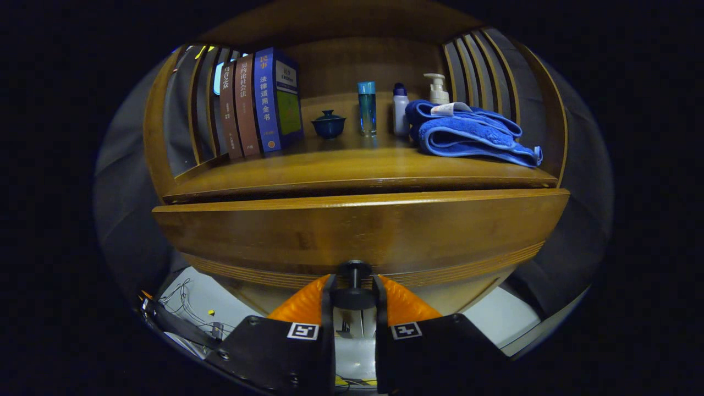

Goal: Pull open the drawer, take out the items inside it, and place them on the countertop above the cabinet.

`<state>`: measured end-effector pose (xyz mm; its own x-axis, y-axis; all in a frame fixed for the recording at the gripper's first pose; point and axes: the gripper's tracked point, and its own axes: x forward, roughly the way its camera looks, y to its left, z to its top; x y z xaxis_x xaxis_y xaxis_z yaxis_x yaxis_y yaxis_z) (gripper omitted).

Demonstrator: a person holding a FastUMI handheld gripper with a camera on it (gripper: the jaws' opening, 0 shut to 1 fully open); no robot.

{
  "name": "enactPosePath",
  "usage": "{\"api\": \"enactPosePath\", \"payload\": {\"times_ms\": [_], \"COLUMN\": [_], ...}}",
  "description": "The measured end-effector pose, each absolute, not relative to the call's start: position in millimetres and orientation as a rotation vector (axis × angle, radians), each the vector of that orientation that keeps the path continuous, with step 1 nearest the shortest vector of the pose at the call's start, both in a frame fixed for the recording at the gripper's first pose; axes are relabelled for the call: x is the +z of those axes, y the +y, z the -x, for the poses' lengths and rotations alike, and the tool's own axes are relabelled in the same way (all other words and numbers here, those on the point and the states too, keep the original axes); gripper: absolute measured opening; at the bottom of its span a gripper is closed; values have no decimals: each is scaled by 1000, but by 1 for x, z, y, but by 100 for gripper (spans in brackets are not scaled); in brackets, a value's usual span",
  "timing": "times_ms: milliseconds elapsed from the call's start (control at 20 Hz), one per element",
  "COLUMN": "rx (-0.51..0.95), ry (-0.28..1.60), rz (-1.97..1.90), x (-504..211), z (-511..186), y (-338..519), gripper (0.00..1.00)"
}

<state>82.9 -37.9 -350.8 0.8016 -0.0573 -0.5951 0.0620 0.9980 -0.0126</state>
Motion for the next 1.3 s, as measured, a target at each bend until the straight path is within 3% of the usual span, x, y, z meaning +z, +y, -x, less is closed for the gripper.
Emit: {"api": "enactPosePath", "payload": {"times_ms": [1300], "rx": [-71], "ry": [794], "rz": [-7], "x": [-335], "z": [95], "y": [-26], "gripper": [33]}}
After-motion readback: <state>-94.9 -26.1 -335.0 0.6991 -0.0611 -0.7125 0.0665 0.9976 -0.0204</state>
